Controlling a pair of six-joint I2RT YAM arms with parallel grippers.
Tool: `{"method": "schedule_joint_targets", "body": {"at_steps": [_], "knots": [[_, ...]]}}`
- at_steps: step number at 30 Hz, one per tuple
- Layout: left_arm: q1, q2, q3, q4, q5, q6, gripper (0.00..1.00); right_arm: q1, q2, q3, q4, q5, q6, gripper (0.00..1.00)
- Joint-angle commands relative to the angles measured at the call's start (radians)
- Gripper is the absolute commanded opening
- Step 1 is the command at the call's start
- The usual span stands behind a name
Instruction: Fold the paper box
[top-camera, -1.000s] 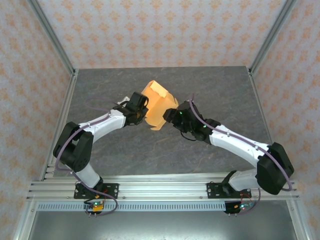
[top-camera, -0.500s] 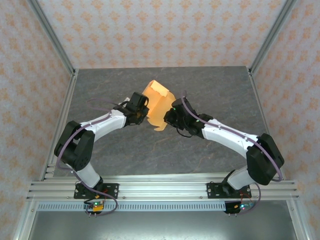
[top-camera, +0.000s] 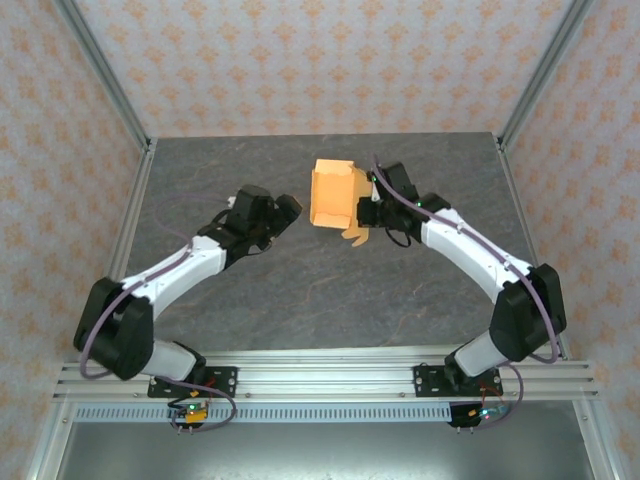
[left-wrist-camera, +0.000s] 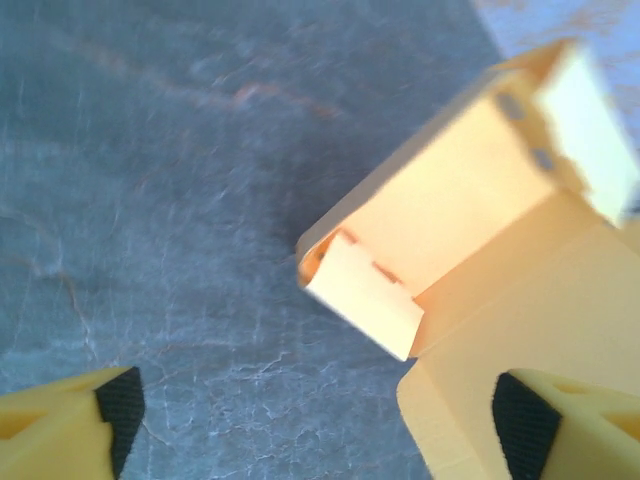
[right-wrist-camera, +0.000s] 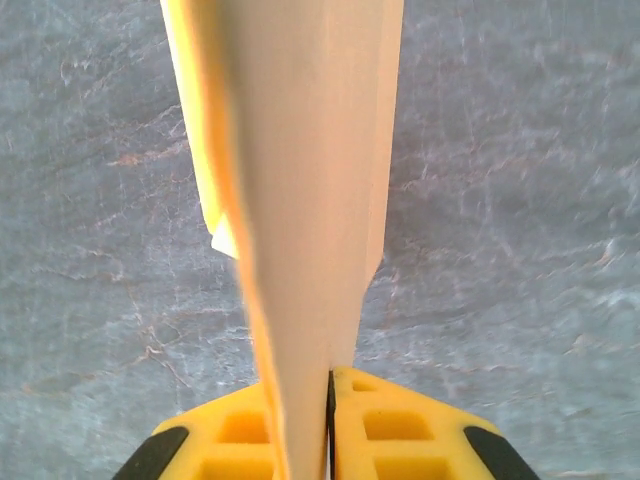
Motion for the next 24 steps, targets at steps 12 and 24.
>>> {"method": "schedule_joint_targets", "body": {"at_steps": [12,24], "knots": [[0.062,-0.038,-0.023,0.179,0.180,0.760,0.98,-0.016,0.022,0.088,-0.262,-0.109,-0.824,0.14],[0.067,0.090,-0.133,0.168,0.239,0.651,0.86,-0.019,0.022,0.103,-0.253,-0.168,-0.953,0.08]]}}
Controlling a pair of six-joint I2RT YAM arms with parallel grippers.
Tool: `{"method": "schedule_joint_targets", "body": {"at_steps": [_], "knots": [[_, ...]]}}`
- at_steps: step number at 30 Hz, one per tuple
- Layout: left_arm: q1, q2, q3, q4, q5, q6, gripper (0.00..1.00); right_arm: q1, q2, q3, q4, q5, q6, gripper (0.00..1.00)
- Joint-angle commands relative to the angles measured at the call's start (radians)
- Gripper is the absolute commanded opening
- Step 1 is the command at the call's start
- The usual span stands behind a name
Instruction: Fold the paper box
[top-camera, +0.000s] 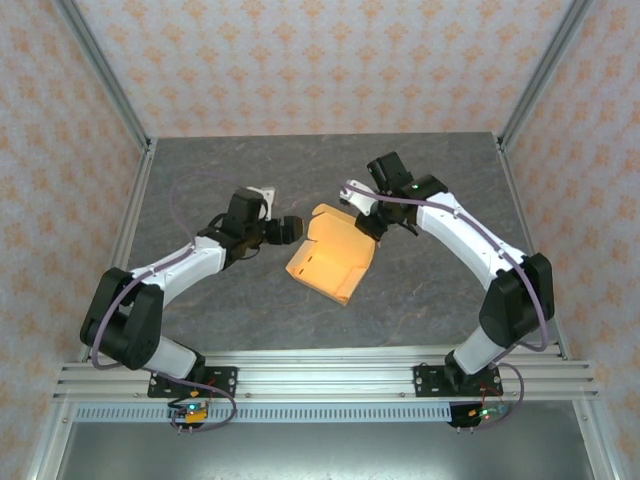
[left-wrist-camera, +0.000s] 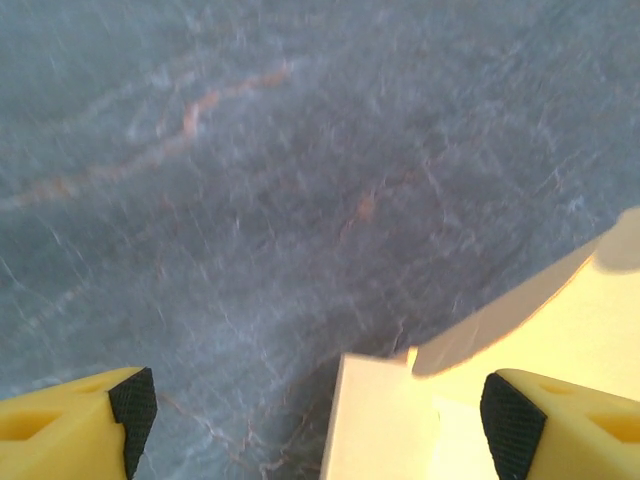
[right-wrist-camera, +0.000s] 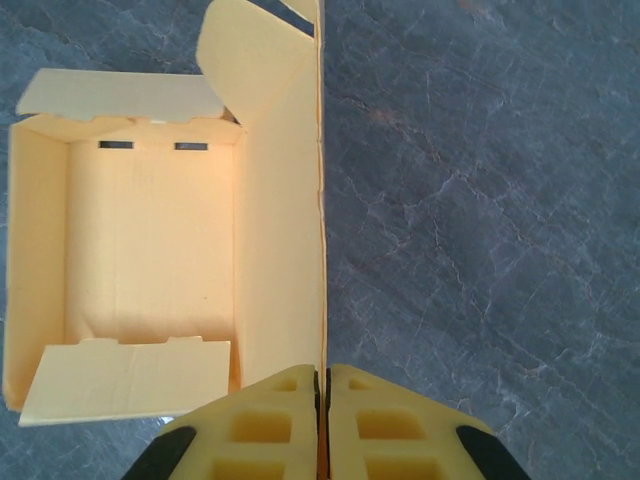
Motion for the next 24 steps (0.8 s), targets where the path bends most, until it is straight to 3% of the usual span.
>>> {"method": "schedule_joint_targets", "body": {"at_steps": [1,7,11,15,24], "knots": [[0.006,-0.015,-0.070,0.058,0.068,-0.035,0.85,-0.004,-0.058,-0.032,0.017,-0.006,-0.089,0.08],[0.011,-0.001,-0.157,0.101,0.055,-0.029,0.73,-0.006,-0.094,-0.091,0.066,0.009,-0.131,0.06],[0.037,0.081,-0.188,0.228,0.185,-0.076,0.63,-0.006,-0.090,-0.101,0.091,-0.010,-0.129,0.06],[0.039,0.118,-0.200,0.356,0.329,-0.131,0.62,-0.005,-0.078,-0.097,0.096,-0.025,-0.127,0.05],[0.038,0.126,-0.203,0.380,0.393,-0.142,0.55,-0.006,-0.076,-0.115,0.126,-0.031,-0.104,0.04]]}}
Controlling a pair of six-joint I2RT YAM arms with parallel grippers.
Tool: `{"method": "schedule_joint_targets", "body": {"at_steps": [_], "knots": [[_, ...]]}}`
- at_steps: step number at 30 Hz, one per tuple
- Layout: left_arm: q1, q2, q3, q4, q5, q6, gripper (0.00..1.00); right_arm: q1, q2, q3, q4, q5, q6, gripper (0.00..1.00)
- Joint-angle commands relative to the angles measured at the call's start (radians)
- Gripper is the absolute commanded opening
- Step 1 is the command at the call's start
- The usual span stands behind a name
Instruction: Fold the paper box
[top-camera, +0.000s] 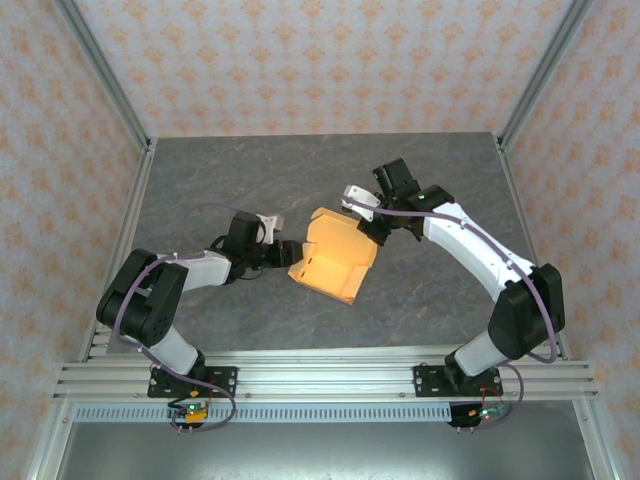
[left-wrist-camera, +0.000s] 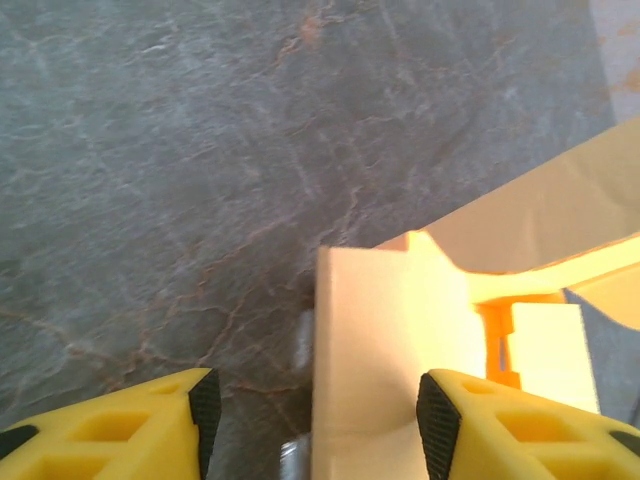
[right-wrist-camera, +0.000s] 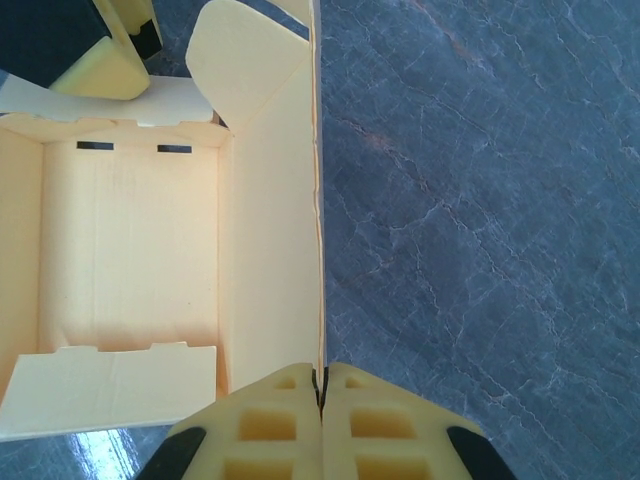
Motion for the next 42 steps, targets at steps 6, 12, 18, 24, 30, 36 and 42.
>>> {"method": "schedule_joint_targets", "body": {"at_steps": [6,12,18,24,30,36,42], "knots": [[-0.011,0.010,0.021,-0.002,0.053,0.019,0.39,-0.004,-0.011,-0.037,0.078,-0.044,0.048,0.01],[-0.036,-0.070,0.011,-0.063,-0.050,0.095,0.33,-0.005,-0.017,-0.061,0.120,-0.055,0.101,0.00],[-0.092,-0.099,0.020,-0.104,-0.089,0.145,0.37,-0.003,-0.027,-0.080,0.168,-0.073,0.137,0.00],[-0.130,-0.111,0.029,-0.172,-0.199,0.201,0.35,0.018,-0.043,-0.088,0.182,-0.049,0.133,0.00],[-0.157,-0.118,0.045,-0.236,-0.300,0.250,0.32,0.080,-0.064,-0.114,0.228,0.045,0.137,0.00],[-0.186,-0.072,0.071,-0.280,-0.356,0.286,0.29,0.144,-0.046,-0.148,0.345,0.177,0.146,0.00],[-0.204,-0.045,0.080,-0.338,-0.427,0.311,0.29,0.152,-0.049,-0.145,0.355,0.267,0.122,0.00]]}}
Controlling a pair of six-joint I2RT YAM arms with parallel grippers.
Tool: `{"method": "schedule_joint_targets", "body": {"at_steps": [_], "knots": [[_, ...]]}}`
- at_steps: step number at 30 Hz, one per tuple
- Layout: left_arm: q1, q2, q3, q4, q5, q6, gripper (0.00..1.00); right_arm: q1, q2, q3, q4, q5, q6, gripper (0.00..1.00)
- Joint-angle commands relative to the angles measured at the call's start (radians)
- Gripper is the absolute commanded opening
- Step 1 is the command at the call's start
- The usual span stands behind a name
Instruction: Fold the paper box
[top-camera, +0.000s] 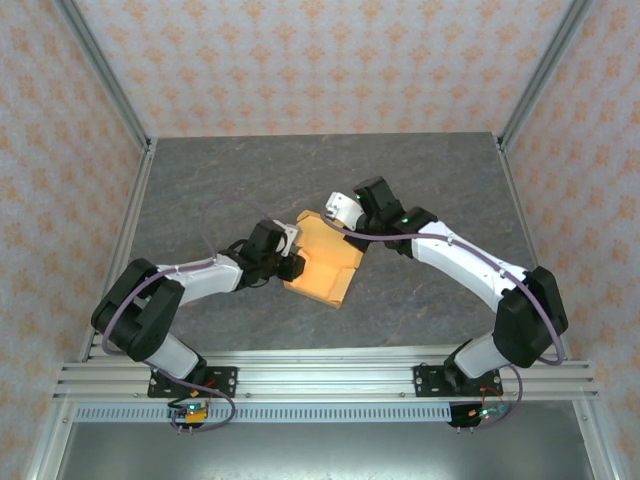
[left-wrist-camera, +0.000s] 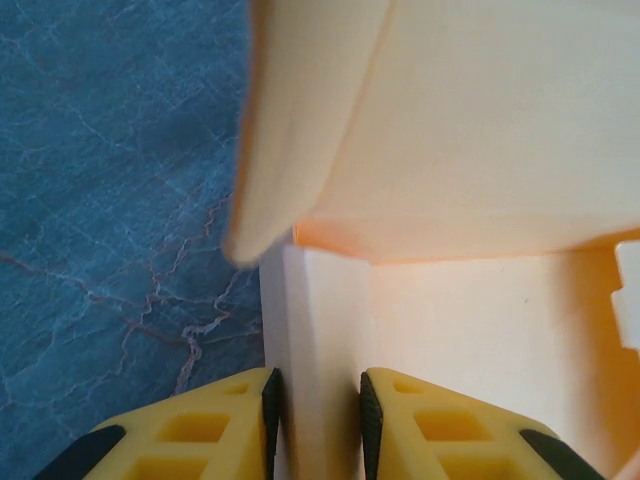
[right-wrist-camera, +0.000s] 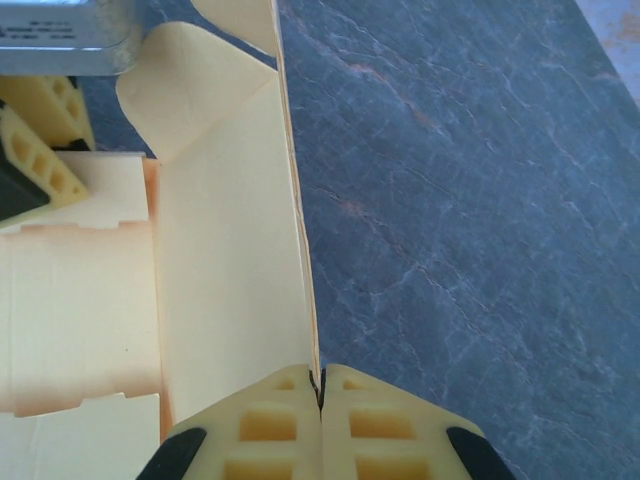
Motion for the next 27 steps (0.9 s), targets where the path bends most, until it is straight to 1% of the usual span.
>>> {"method": "schedule_joint_targets", "body": {"at_steps": [1,7,13,15,17,21,23,25,27], "knots": [[-0.012,0.017,0.029,-0.078,-0.057,0.032,0.28,0.009,-0.015,-0.001,0.078,0.082,0.002,0.00],[-0.016,0.018,0.033,-0.072,-0.037,0.000,0.31,0.056,-0.061,-0.026,0.105,0.162,-0.029,0.00],[-0.020,0.068,0.040,-0.035,-0.057,-0.019,0.13,0.091,-0.058,-0.048,0.142,0.200,0.004,0.00],[-0.029,0.072,0.057,-0.057,-0.110,-0.026,0.06,0.108,-0.055,-0.051,0.163,0.222,0.032,0.00],[-0.030,0.063,0.064,-0.058,-0.154,-0.038,0.00,0.120,-0.055,-0.050,0.180,0.238,0.062,0.01],[-0.031,0.031,0.069,-0.046,-0.227,-0.043,0.00,0.129,-0.071,-0.050,0.173,0.268,0.116,0.13],[-0.030,0.023,0.076,-0.042,-0.256,-0.042,0.00,0.128,-0.095,-0.063,0.183,0.287,0.146,0.26],[-0.031,0.026,0.069,-0.018,-0.282,-0.048,0.00,0.117,-0.131,-0.080,0.199,0.286,0.208,0.34],[-0.029,0.049,0.046,0.046,-0.300,-0.047,0.00,0.077,-0.186,-0.105,0.226,0.252,0.347,0.43]]}}
